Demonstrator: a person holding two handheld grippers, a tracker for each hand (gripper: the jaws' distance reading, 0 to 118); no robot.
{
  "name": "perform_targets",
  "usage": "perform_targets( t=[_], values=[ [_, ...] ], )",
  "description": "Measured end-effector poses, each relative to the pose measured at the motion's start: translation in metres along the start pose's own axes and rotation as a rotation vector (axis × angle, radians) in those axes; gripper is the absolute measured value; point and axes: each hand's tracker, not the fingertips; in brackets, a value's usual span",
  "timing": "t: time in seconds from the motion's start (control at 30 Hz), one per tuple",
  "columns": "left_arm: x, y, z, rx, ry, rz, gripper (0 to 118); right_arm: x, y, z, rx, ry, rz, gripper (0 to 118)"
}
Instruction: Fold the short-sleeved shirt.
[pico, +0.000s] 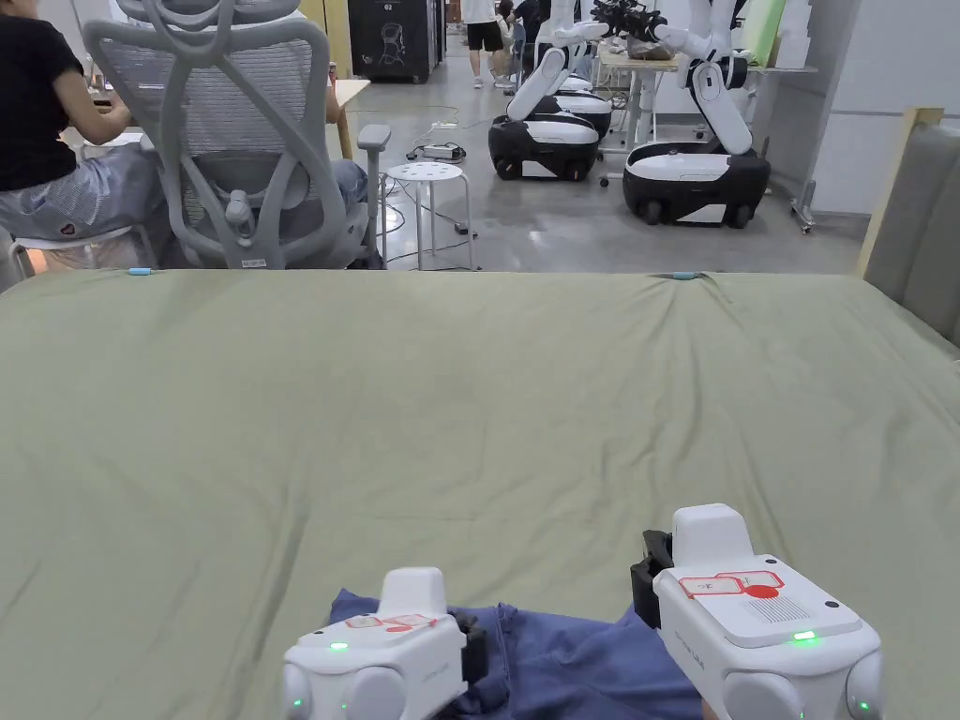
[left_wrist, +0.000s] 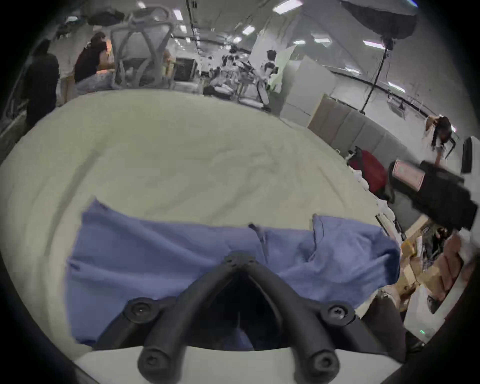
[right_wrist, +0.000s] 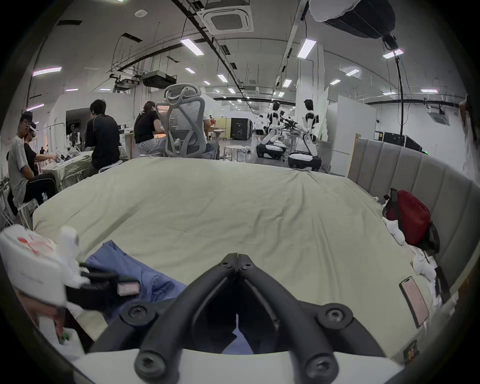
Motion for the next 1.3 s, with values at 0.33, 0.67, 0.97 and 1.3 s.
perform_targets(
  t=[0.33,0.67,0.97,1.3],
  values=[
    [-0.135,0.001,0.059,0.092,-0.068,0.416,109,-0.01,0.007,-0.005,0.009,0.022,0.018,0],
    [-0.132,-0.056,-0.003,0.001,-0.371,0.839,56,-0.009,0.01,-0.003,0.008,0.027,0.019,0],
    [-0.144,0.0,0.055,0.134,-0.006,0.519,14,0.003,0.009,-0.004,-0.007,0.002,0.019,0],
    [0.042,0.02,0.048,0.237,0.127,-0.268,14,0.037,0.003,0.01,-0.016,-0.083,0.024,0]
  ],
)
